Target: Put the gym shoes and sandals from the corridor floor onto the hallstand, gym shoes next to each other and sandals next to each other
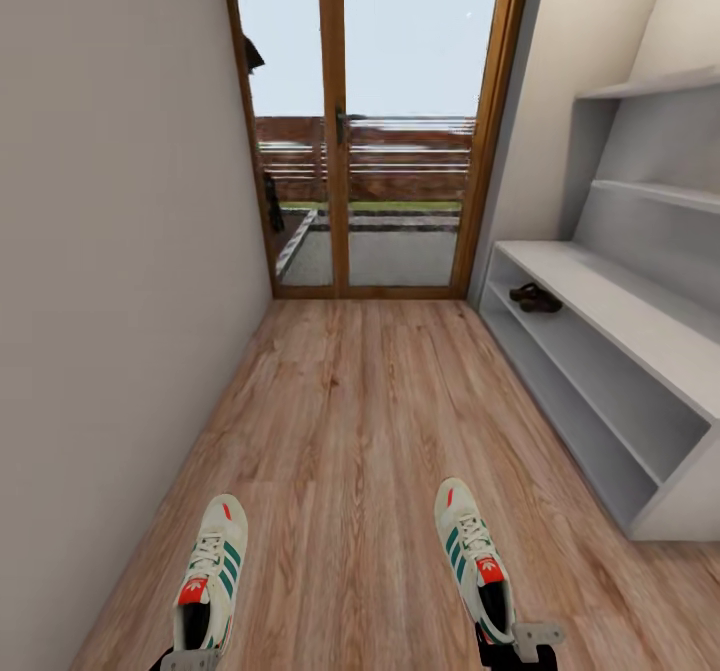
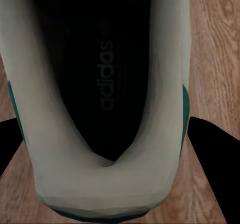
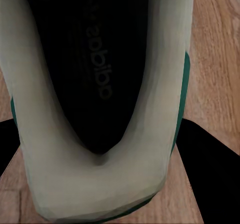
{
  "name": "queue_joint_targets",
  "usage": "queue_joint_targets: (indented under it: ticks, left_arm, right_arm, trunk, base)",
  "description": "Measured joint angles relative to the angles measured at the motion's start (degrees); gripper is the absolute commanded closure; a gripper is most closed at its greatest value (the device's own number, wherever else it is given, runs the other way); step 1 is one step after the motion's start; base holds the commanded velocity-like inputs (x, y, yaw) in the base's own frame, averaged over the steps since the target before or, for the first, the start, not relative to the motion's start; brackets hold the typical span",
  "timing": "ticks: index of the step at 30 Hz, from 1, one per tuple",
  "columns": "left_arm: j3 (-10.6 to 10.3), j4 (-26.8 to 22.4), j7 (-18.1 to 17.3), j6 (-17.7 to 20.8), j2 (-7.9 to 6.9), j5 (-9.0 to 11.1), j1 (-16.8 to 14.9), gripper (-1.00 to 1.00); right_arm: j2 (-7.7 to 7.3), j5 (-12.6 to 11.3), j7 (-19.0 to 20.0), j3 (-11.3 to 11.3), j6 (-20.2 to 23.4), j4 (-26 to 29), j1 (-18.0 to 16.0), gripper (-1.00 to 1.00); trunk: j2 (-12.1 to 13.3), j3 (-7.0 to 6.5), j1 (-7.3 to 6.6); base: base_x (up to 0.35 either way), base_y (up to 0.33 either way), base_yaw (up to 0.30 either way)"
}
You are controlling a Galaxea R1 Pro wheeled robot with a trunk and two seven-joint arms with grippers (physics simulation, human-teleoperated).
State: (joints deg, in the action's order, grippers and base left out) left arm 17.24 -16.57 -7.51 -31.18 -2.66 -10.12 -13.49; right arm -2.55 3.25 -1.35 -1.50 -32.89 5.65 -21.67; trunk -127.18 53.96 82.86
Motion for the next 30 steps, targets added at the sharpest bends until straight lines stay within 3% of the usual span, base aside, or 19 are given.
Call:
queue_joint_targets:
  ticks: [30]
  left_arm:
    - [0.00,0.01,0.00,0.00,0.00,0.00,0.00,1.00]
  right_arm:
    - [0.00,0.00,0.00,0.01,0.00,0.01,0.00,1.00]
  trunk:
    - [0.00,0.00,0.00]
  base:
    - [0.339,0.000,0.000]
